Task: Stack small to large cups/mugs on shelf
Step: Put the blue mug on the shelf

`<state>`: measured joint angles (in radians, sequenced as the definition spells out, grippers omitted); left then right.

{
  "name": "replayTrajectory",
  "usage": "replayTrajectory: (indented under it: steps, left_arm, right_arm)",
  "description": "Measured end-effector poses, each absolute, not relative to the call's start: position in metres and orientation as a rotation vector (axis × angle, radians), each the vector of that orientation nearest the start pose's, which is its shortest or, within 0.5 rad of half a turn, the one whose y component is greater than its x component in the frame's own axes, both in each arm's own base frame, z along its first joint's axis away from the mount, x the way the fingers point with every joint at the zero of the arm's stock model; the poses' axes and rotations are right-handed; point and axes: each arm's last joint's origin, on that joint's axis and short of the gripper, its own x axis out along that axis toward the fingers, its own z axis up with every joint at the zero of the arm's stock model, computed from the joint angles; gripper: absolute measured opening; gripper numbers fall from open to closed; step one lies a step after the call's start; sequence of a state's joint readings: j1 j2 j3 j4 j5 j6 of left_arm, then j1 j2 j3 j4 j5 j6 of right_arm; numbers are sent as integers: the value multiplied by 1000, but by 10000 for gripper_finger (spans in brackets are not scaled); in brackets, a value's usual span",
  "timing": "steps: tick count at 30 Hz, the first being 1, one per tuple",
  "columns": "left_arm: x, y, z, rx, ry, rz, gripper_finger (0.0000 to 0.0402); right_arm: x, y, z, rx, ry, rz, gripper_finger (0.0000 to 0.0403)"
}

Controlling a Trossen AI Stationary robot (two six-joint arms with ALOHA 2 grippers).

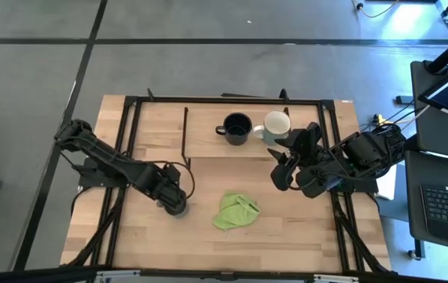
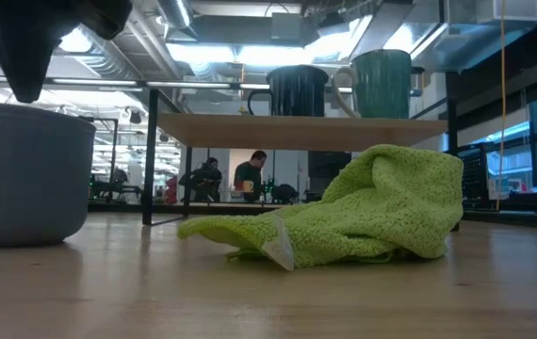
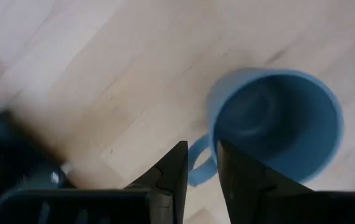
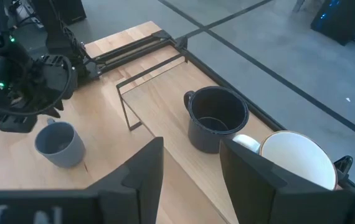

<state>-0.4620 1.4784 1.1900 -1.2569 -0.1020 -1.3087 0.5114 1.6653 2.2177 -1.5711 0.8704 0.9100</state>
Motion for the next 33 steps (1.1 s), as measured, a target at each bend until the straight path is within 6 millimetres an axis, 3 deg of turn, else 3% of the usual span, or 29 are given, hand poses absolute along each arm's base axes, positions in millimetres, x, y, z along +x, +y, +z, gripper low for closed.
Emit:
replayTrajectory:
  steps: [10,33]
  left_arm:
    - [227,-113,258,-827,1260,843,81]
    - [224,-119,231,-877,1311,874,81]
  right_arm:
    - [244,111,473,197,549,-636,159]
    - [244,111,473,152,527,-658,159]
